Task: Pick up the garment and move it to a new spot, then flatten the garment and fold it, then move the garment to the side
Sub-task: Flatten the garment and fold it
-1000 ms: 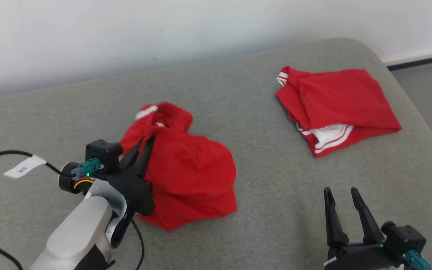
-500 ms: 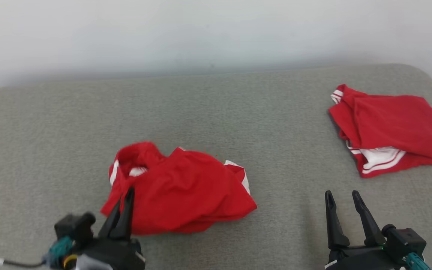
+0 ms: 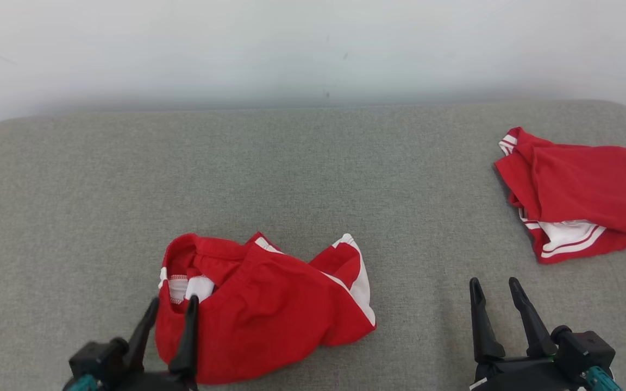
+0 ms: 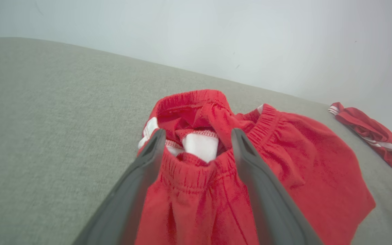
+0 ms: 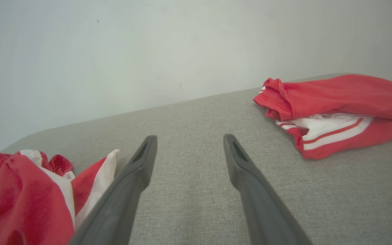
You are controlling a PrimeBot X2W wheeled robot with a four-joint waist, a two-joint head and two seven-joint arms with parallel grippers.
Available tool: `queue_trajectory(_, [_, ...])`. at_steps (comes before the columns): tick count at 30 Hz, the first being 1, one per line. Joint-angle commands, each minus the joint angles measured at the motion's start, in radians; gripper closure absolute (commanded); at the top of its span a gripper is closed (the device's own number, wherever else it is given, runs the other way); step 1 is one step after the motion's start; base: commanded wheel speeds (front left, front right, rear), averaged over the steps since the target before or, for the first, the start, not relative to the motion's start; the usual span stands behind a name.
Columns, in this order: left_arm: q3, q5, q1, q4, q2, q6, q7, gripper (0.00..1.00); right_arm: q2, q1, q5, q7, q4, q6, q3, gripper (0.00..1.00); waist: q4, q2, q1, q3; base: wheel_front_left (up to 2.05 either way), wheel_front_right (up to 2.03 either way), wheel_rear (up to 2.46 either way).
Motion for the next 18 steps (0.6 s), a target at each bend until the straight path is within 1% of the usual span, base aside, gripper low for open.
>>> queue_trajectory(1, [0.005, 0.012, -0.022, -0.016, 0.003, -0.001, -0.003, 0.00, 0.000, -0.001, -0.002, -0.002, 0.000, -0.002, 0.003, 0.00, -0.004, 0.0000, 0.0001, 0.003, 0.00, 0.00, 0.00])
queue_trajectory(5, [-0.009, 0.042, -0.068, -0.037, 0.012, -0.012, -0.002, 0.00, 0.000, -0.009, 0.005, -0.002, 0.003, -0.002, 0.012, 0.00, -0.024, 0.0000, 0.0001, 0.011, 0.00, 0.00, 0.00])
queue_trajectory(9, [-0.047, 0.046, -0.136, -0.016, 0.019, -0.025, 0.026, 0.00, 0.000, -0.021, 0.010, -0.002, 0.005, -0.002, 0.024, 0.00, -0.059, 0.0000, 0.0001, 0.021, 0.00, 0.00, 0.00])
queue_trajectory(13, [-0.084, 0.039, -0.208, 0.035, 0.021, -0.035, 0.063, 0.00, 0.000, -0.028, 0.015, -0.002, 0.005, -0.002, 0.028, 0.00, -0.099, 0.0000, 0.0001, 0.034, 0.00, 0.00, 0.00])
queue_trajectory(18, [-0.121, 0.032, -0.266, 0.121, 0.040, -0.039, 0.096, 0.00, 0.000, -0.036, 0.023, -0.002, 0.006, -0.002, 0.027, 0.00, -0.151, 0.0000, 0.0001, 0.049, 0.00, 0.00, 0.00])
